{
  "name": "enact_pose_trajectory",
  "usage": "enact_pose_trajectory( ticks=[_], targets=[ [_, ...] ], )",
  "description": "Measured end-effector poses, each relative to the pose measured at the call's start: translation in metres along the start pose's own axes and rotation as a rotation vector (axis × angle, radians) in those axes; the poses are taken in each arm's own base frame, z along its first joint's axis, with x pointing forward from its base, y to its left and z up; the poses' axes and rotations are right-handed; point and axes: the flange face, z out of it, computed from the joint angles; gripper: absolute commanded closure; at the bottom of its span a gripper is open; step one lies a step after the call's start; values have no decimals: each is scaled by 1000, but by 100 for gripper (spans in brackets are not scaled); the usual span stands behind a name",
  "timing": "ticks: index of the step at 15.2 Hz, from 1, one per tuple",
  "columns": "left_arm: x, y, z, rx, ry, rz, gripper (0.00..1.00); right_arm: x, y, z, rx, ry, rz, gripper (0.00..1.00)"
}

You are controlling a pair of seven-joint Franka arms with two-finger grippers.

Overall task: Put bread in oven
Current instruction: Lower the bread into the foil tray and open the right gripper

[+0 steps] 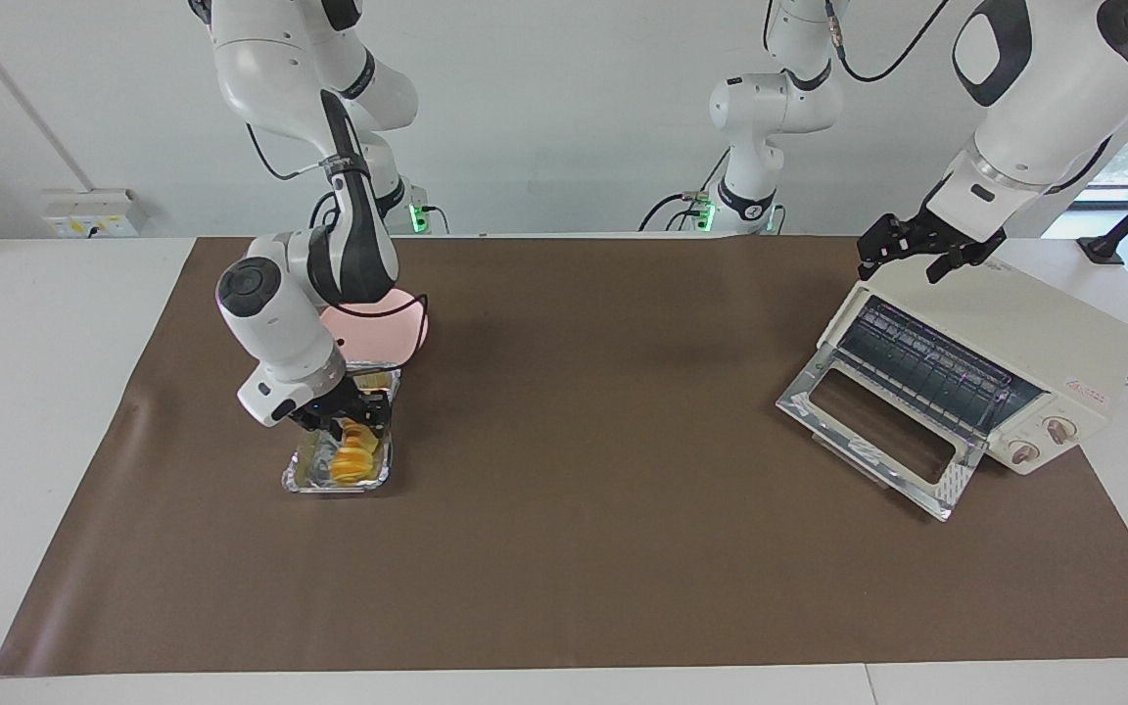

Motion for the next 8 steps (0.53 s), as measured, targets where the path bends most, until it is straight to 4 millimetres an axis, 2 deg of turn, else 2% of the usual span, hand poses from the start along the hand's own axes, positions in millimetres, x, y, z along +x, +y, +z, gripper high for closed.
enact_pose_trajectory(
  ticks=[6, 8],
  targets=[
    [0, 0, 0, 0, 0, 0, 0, 3, 25, -10, -2, -6, 37, 0],
    [0, 0, 0, 0, 0, 0, 0, 2, 42, -13, -2, -26, 46, 0]
  ],
)
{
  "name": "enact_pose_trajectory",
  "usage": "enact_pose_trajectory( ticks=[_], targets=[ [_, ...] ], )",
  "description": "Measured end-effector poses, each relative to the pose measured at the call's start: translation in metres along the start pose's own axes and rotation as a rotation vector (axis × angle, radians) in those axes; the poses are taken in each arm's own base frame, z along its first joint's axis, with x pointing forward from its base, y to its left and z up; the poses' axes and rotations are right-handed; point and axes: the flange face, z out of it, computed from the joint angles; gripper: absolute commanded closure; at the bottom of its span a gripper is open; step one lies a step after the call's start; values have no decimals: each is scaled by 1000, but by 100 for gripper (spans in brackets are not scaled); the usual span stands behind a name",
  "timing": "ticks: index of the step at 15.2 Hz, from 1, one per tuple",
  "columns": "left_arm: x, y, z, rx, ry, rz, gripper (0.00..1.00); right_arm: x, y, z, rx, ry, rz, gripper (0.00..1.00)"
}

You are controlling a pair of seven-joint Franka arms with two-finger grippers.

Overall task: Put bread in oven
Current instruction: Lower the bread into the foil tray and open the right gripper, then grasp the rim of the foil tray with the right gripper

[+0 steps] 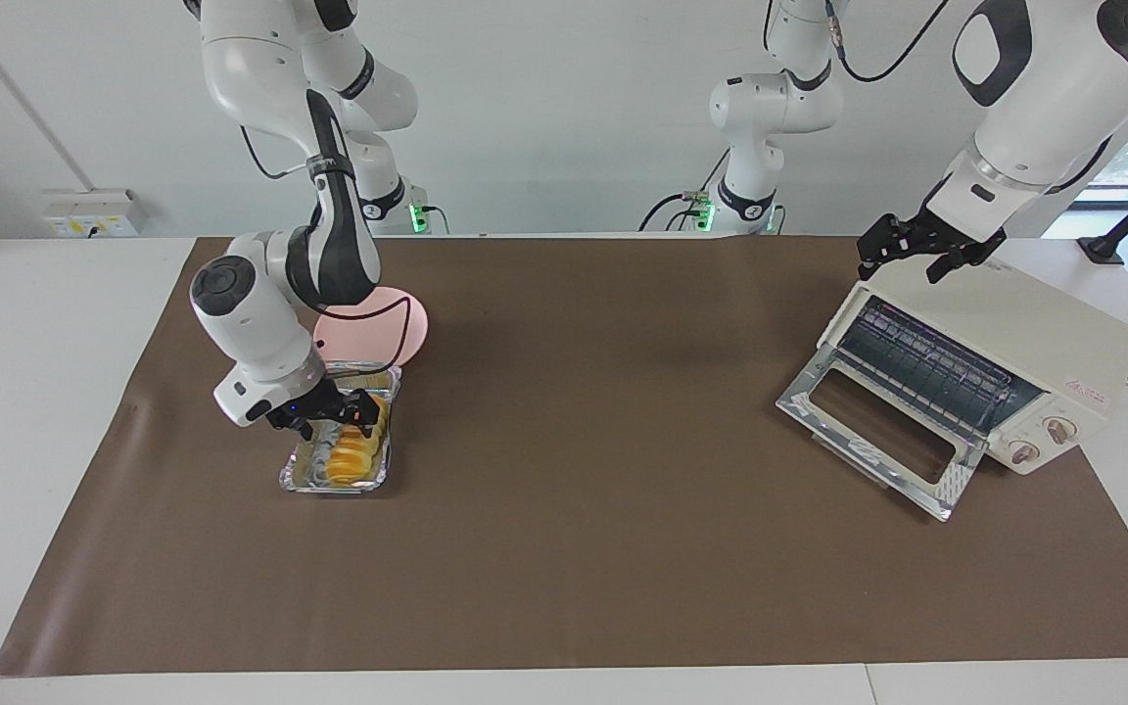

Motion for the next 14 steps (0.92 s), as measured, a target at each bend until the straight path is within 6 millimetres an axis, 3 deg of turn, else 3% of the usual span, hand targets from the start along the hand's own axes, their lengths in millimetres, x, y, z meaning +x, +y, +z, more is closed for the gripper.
enact_pose_trajectory(
  ticks=[3, 7, 11, 14],
  targets=[
    [0, 0, 0, 0, 0, 0, 0, -2, 21, -2, 1, -17, -1, 0],
    [0, 0, 0, 0, 0, 0, 0, -10, 24, 11, 1, -53, 4, 4],
    [0, 0, 0, 0, 0, 0, 0, -25, 30, 28, 0, -80, -4, 54],
    [0, 0, 0, 0, 0, 0, 0, -34, 48, 35, 1, -74, -20, 79]
  ],
)
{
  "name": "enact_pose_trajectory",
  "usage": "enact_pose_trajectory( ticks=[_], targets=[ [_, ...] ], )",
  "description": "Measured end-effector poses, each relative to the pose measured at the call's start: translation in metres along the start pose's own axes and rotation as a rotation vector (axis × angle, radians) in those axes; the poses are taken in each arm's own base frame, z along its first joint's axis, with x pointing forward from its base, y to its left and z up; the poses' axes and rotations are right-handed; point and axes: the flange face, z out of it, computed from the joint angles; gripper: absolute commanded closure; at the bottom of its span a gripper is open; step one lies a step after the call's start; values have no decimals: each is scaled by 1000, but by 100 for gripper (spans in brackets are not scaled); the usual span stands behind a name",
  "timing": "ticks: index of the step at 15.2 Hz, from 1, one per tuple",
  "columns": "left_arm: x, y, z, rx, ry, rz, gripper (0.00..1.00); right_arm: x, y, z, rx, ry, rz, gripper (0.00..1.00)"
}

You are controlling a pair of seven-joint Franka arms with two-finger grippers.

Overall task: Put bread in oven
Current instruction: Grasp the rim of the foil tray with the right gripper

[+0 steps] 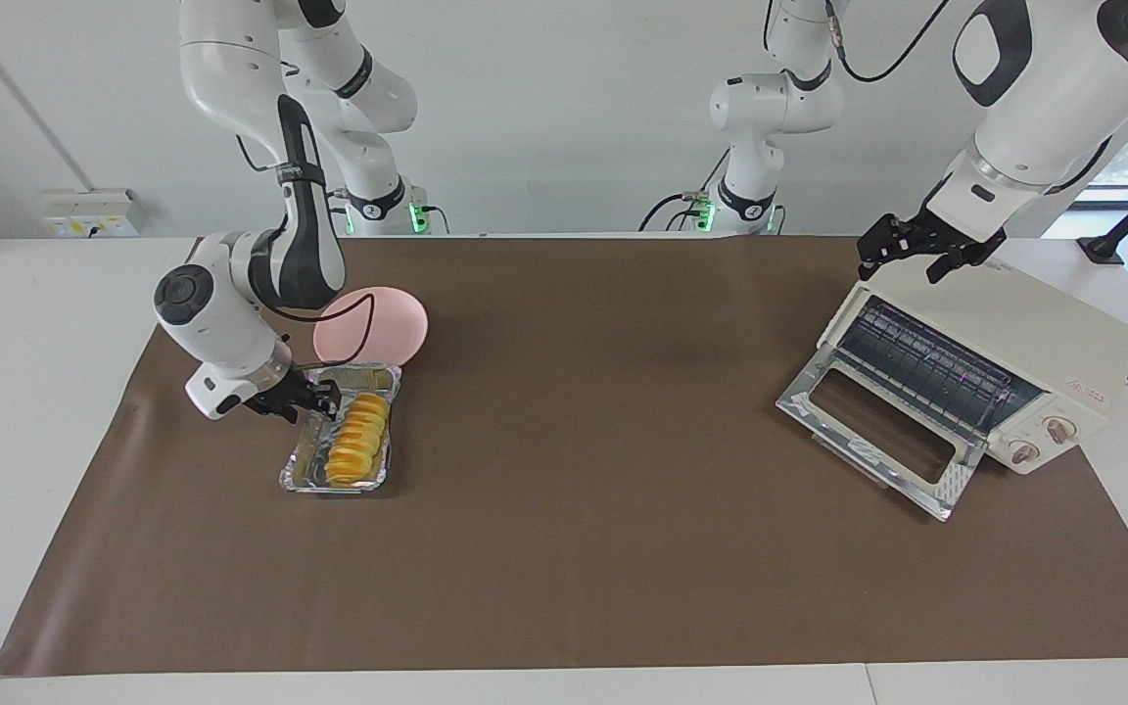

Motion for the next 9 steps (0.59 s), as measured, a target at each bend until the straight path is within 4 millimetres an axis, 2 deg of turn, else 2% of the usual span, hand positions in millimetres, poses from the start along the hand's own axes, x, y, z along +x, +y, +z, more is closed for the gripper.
enact_pose_trajectory(
  ticks=[2, 7, 9],
  targets=[
    [0, 0, 0, 0, 0, 0, 0, -2, 2, 0, 0, -1, -3, 100],
    [0, 0, 0, 0, 0, 0, 0, 0, -4, -5, 4, 22, -9, 100],
    [0, 0, 0, 0, 0, 0, 0, 7, -14, -14, 44, 61, 8, 100]
  ],
)
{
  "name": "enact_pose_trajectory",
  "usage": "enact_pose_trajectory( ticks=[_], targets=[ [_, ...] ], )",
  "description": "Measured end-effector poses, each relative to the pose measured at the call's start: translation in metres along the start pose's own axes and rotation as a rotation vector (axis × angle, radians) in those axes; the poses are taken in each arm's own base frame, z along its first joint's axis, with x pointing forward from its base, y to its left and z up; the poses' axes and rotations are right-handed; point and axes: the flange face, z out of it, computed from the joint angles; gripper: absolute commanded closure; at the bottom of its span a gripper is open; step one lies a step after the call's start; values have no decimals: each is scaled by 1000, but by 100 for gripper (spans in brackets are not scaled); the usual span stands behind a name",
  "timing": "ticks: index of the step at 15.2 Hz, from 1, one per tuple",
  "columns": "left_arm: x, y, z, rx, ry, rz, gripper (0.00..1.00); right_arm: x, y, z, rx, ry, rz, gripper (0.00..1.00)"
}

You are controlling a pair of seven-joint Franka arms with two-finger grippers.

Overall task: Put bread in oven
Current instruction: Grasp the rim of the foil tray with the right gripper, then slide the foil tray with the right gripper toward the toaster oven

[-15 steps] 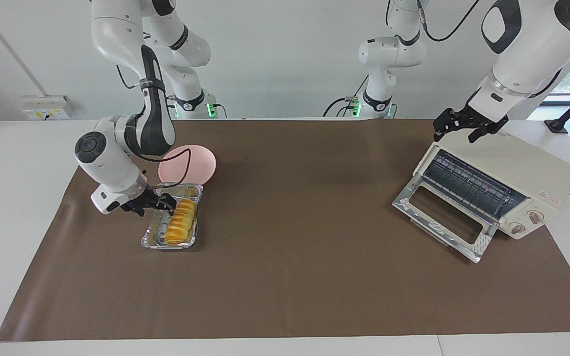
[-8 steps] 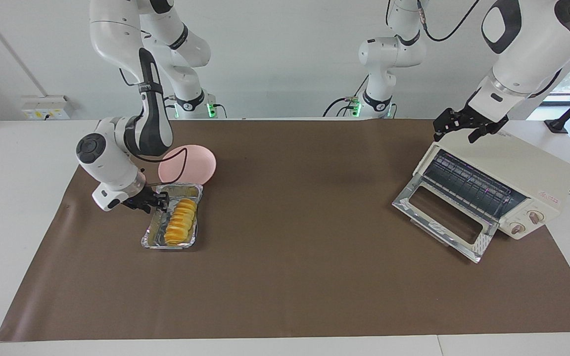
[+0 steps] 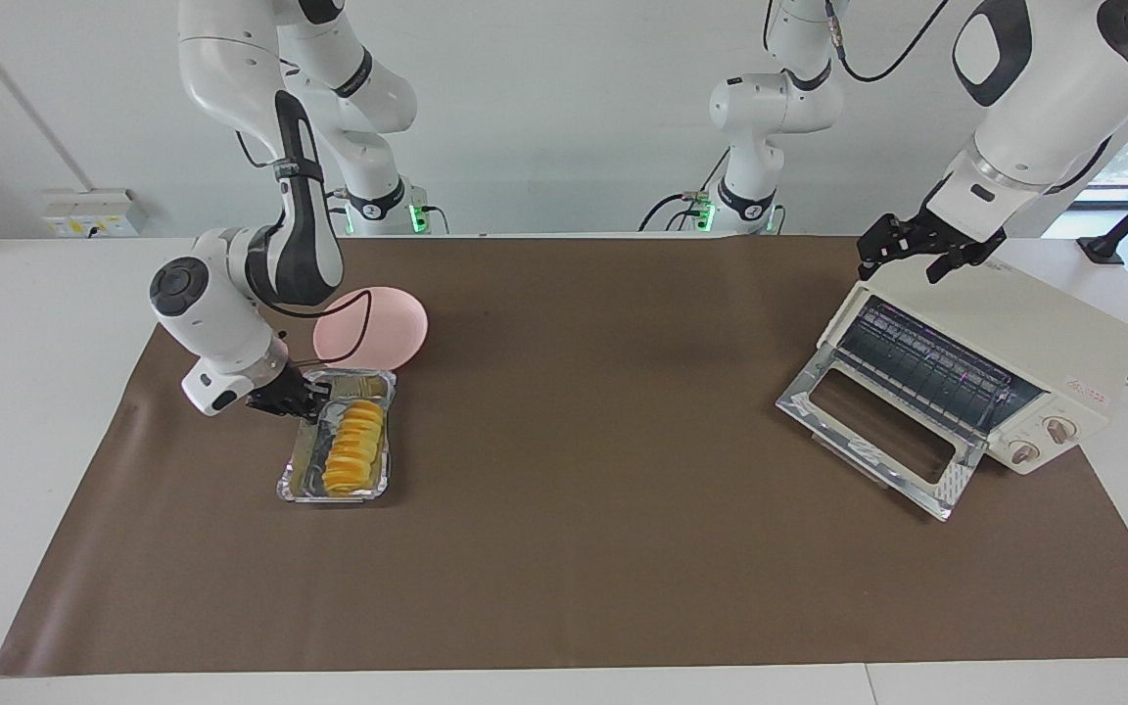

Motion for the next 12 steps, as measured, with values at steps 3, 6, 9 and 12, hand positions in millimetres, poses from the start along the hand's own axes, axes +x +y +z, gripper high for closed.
enact_pose_trajectory(
  ticks=[3, 6, 9, 12],
  targets=[
    [0, 0, 0, 0, 0, 0, 0, 21, -45, -31, 32, 73, -1, 100],
    [0, 0, 0, 0, 0, 0, 0, 35, -112, -59, 49, 117, -26, 100],
    [0, 0, 0, 0, 0, 0, 0, 28, -187, -59, 60, 97, -76, 100],
    [0, 0, 0, 0, 0, 0, 0, 25, -250, -49, 57, 50, -95, 100]
  ],
)
